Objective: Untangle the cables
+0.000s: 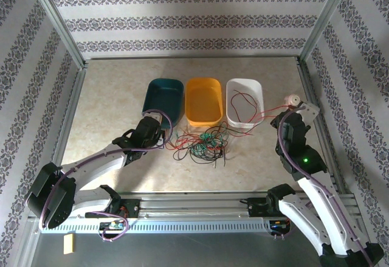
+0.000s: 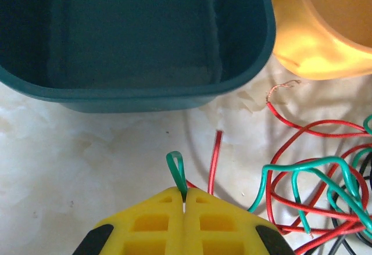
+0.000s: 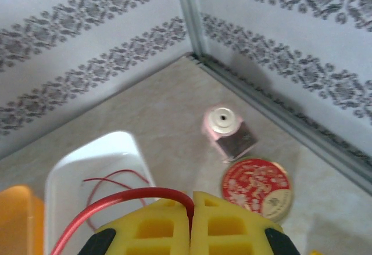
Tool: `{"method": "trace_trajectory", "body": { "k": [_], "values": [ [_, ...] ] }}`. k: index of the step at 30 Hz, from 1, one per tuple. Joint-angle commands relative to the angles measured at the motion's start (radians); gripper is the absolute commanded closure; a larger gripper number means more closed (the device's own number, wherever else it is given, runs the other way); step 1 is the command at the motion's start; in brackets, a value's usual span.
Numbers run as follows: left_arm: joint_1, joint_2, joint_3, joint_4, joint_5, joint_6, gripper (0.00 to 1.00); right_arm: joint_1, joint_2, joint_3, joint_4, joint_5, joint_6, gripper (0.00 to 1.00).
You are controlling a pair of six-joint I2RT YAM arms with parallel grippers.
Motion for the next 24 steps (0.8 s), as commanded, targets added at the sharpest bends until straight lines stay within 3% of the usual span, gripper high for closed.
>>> {"method": "trace_trajectory", "body": {
  "k": [1, 7, 15, 18, 24],
  "values": [
    [0.010, 0.006, 0.021, -0.019, -0.039, -0.009, 1.00, -0.017, -0.002, 0.025, -0.055, 0.076, -0.031, 1.00],
    [-0.015, 0.020, 0.041, 0.039, 0.110, 0.074, 1.00, -0.029, -0.024, 0.036, 0.065, -0.130, -0.118, 1.00],
    [-0.070, 0.103, 0.130, 0.103, 0.308, 0.119, 1.00, -0.020, 0.060, 0.222, 0.108, -0.222, -0.186, 1.00],
    [-0.098, 0.147, 0.165, 0.123, 0.311, 0.123, 1.00, -0.024, 0.183, 0.273, 0.145, -0.252, -0.195, 1.00],
    [-0.144, 0.220, 0.247, 0.082, 0.182, 0.149, 1.00, -0.070, 0.457, 0.342, 0.254, -0.272, -0.200, 1.00]
  ]
}}
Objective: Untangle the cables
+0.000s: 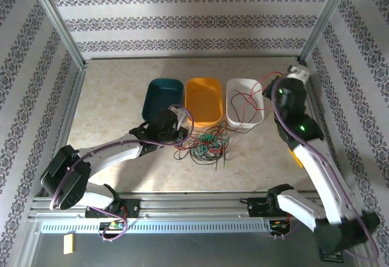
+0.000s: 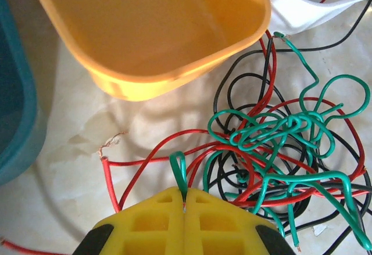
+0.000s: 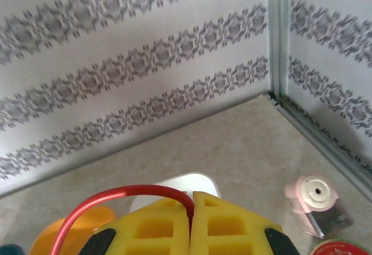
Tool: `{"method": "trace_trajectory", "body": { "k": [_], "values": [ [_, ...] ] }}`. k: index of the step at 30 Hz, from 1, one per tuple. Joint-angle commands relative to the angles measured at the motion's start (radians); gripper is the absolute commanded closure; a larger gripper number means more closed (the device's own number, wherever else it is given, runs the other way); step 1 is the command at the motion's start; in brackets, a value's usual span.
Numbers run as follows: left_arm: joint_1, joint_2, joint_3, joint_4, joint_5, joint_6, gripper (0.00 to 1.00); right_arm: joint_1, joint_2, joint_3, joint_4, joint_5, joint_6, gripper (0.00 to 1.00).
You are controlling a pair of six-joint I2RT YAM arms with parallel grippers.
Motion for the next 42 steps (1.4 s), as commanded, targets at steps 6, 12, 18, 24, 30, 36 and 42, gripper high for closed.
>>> {"method": "trace_trajectory", "body": {
  "k": [6, 12, 18, 24, 30, 36, 42],
  "values": [
    [-0.020, 0.013, 0.031, 0.040, -0.130, -0.019, 1.00, -0.120, 0.256, 0.058, 0.098, -0.080, -0.021, 1.00],
    [-0.022, 0.026, 0.039, 0.037, -0.124, -0.015, 1.00, -0.207, 0.353, 0.027, 0.101, -0.129, 0.081, 1.00],
    [-0.022, 0.036, 0.049, 0.027, -0.123, -0.015, 1.00, -0.213, 0.317, -0.002, 0.124, 0.018, 0.100, 1.00],
    [-0.022, 0.037, 0.050, 0.028, -0.120, -0.015, 1.00, -0.213, 0.324, 0.040, 0.129, 0.014, 0.077, 1.00],
    [-0.022, 0.036, 0.051, 0.025, -0.124, -0.015, 1.00, -0.186, 0.390, 0.087, 0.133, 0.035, 0.071, 1.00],
    [-0.022, 0.038, 0.052, 0.025, -0.122, -0.016, 1.00, -0.107, 0.475, 0.138, 0.124, 0.025, 0.048, 1.00],
    [-0.024, 0.047, 0.059, 0.021, -0.120, -0.015, 1.00, -0.073, 0.538, 0.133, 0.100, 0.015, 0.090, 1.00]
  ]
}}
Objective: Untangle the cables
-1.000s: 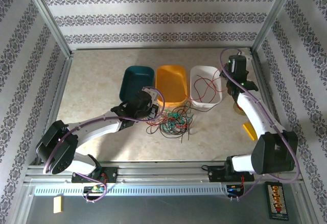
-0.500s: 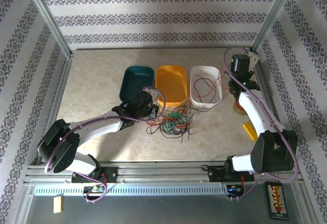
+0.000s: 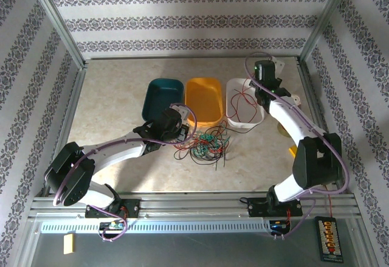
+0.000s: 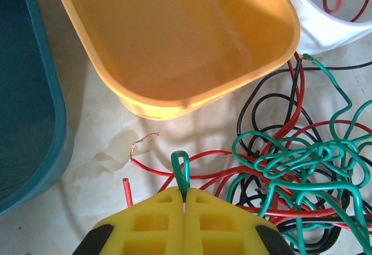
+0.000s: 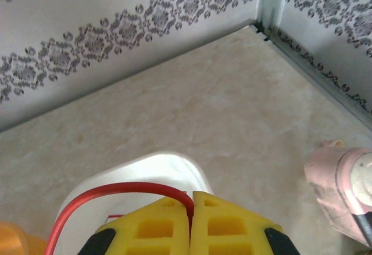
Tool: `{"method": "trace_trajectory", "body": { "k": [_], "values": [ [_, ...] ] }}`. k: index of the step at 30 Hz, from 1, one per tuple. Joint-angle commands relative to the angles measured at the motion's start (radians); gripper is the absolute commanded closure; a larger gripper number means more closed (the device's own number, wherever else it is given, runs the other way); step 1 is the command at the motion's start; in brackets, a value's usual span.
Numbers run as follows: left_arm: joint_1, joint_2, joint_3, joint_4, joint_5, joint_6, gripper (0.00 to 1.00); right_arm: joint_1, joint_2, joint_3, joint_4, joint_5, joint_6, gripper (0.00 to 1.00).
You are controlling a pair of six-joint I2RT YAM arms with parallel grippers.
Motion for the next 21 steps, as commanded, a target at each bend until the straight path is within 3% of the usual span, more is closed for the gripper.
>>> {"method": "trace_trajectory", "body": {
  "k": [1, 5, 11, 21],
  "values": [
    [-0.012, 0.012, 0.033, 0.011, -0.011, -0.006, 1.00, -0.006, 0.031, 0.011, -0.022, 0.000, 0.039, 1.00],
    [-0.012, 0.009, 0.033, 0.006, -0.014, -0.005, 1.00, -0.034, 0.087, 0.019, -0.068, -0.017, 0.083, 1.00],
    [-0.012, 0.015, 0.044, -0.011, -0.006, 0.005, 1.00, -0.038, 0.195, 0.077, -0.153, 0.122, 0.080, 1.00],
    [-0.013, 0.015, 0.050, -0.035, -0.015, 0.009, 1.00, 0.002, 0.384, 0.234, -0.237, 0.100, 0.057, 0.98]
  ]
}}
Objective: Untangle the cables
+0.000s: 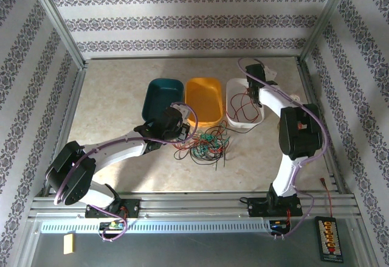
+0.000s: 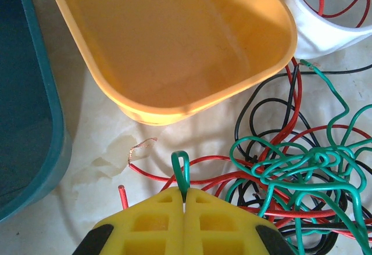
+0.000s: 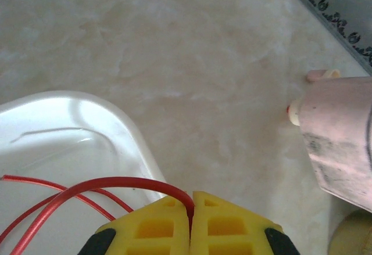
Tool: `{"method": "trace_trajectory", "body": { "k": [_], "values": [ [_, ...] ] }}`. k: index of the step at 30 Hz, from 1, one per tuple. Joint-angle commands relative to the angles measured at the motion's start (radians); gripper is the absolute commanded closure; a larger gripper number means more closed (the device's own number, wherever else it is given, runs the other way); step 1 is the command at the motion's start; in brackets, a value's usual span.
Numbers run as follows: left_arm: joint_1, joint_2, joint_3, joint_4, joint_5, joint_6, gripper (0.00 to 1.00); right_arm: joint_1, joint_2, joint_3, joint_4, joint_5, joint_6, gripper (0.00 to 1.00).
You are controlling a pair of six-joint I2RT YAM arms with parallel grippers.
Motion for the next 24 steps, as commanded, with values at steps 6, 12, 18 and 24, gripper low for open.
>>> {"method": "trace_trajectory", "body": {
  "k": [6, 12, 18, 24],
  "values": [
    [-0.014, 0.000, 0.030, -0.036, -0.022, 0.010, 1.00, 0.044, 0.133, 0.154, -0.092, -0.068, -0.011, 0.92],
    [-0.017, 0.000, 0.036, -0.050, -0.025, 0.015, 1.00, 0.051, 0.106, 0.149, -0.072, -0.130, 0.004, 0.52],
    [-0.022, 0.006, 0.043, -0.057, -0.019, 0.022, 1.00, 0.054, -0.032, 0.116, -0.056, -0.141, -0.033, 0.37],
    [-0.024, 0.006, 0.042, -0.057, -0.020, 0.022, 1.00, 0.076, -0.251, -0.046, -0.013, -0.211, -0.086, 0.39]
  ]
}}
